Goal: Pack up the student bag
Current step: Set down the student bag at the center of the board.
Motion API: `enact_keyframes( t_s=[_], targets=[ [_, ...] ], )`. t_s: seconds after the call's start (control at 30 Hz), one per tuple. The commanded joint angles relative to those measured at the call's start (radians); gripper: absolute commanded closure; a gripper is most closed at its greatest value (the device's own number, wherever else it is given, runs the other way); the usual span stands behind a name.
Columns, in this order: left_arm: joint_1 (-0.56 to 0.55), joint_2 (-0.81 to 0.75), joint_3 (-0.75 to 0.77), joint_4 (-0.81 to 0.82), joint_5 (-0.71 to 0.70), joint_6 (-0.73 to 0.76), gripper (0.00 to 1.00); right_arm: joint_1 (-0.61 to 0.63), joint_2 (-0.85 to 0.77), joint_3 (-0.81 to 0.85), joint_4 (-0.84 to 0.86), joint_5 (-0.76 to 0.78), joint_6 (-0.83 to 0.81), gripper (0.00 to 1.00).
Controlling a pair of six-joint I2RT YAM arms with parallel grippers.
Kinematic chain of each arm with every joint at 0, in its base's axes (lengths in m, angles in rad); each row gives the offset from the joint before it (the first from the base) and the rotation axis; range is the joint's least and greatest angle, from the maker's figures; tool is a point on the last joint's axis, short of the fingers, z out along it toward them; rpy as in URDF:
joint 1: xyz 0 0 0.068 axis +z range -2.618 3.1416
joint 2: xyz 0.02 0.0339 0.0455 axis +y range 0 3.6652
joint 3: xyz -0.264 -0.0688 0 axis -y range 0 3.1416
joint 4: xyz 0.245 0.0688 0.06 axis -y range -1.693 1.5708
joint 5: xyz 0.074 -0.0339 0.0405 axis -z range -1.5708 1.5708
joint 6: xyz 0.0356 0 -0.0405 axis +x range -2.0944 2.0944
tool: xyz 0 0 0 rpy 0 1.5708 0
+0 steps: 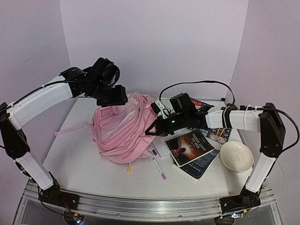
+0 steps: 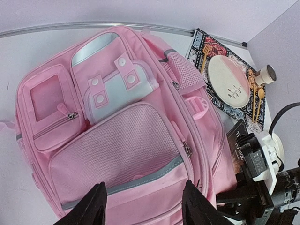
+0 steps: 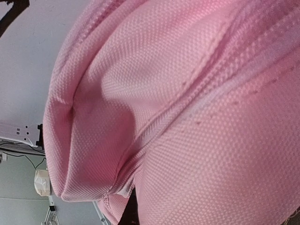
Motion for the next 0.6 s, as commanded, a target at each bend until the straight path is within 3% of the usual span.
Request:
enact_keyframes(
  t_s=[0.0, 0.2, 0.3, 0.57],
  targets=[
    [0.005, -0.044, -0.045, 0.077, 0.058, 0.053, 0.41, -0.016, -0.112, -0.024, -0.096, -0.1, -0.129, 1.0],
    [0.005, -0.026, -0.13, 0.169, 0.139, 0.069, 0.37, -0.034, -0.129, -0.145, -0.127, 0.007, -0.197, 0.92],
    [0.005, -0.013, -0.172, 0.219, 0.153, 0.068, 0.35, -0.04, -0.122, -0.18, -0.134, 0.068, -0.216, 0.82],
    [0.006, 0.035, -0.276, 0.312, 0.182, 0.052, 0.33, -0.044, -0.131, -0.175, -0.214, 0.26, -0.242, 0.67]
  ],
)
